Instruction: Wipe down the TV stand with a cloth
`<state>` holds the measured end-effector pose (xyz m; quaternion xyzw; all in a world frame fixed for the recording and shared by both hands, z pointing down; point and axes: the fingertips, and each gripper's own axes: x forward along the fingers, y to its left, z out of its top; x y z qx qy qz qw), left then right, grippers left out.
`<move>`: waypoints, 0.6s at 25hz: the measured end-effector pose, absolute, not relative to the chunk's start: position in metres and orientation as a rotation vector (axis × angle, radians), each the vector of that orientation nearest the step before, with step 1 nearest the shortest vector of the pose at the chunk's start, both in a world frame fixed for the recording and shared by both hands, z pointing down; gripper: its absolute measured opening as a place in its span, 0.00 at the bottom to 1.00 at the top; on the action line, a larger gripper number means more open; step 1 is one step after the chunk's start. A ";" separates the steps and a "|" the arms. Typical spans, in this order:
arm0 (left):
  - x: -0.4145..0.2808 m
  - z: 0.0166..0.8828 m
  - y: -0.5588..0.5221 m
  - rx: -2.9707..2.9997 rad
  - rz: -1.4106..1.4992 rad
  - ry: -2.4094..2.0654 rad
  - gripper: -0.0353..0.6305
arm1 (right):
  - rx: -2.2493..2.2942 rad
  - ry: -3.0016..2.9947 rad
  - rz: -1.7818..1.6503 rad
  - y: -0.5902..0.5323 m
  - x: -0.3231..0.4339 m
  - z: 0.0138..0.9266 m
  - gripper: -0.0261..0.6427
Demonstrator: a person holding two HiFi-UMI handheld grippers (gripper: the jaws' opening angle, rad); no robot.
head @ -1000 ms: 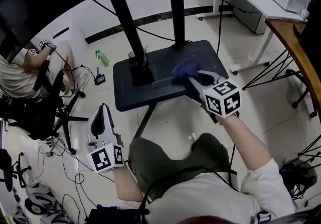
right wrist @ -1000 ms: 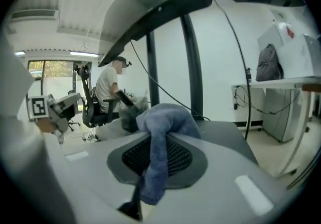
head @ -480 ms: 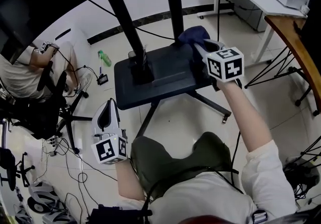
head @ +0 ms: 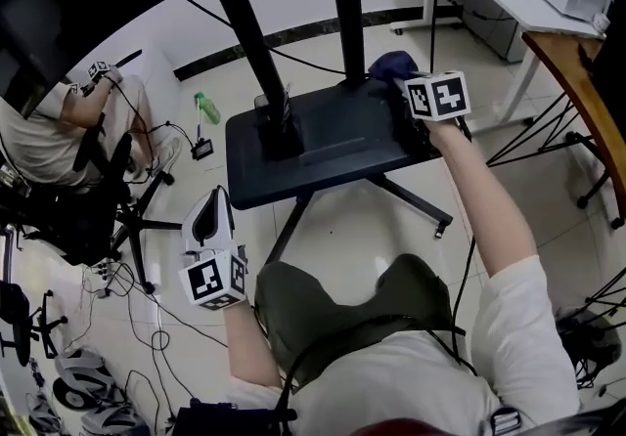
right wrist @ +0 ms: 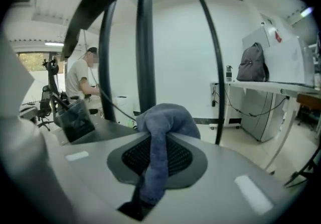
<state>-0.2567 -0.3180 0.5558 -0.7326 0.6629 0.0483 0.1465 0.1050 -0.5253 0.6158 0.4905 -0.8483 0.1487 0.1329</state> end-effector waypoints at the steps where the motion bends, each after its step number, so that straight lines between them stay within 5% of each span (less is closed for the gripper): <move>1: -0.257 0.556 -0.320 -2.109 0.143 1.908 0.41 | 1.415 -2.495 0.390 -0.507 0.105 0.614 0.13; 10: -0.247 0.567 -0.313 -2.103 0.175 1.895 0.41 | 1.510 -2.672 0.209 -0.327 0.107 0.638 0.13; 15: -0.256 0.589 -0.299 -2.072 0.156 1.946 0.42 | 1.343 -2.866 -0.153 -0.296 0.022 0.621 0.13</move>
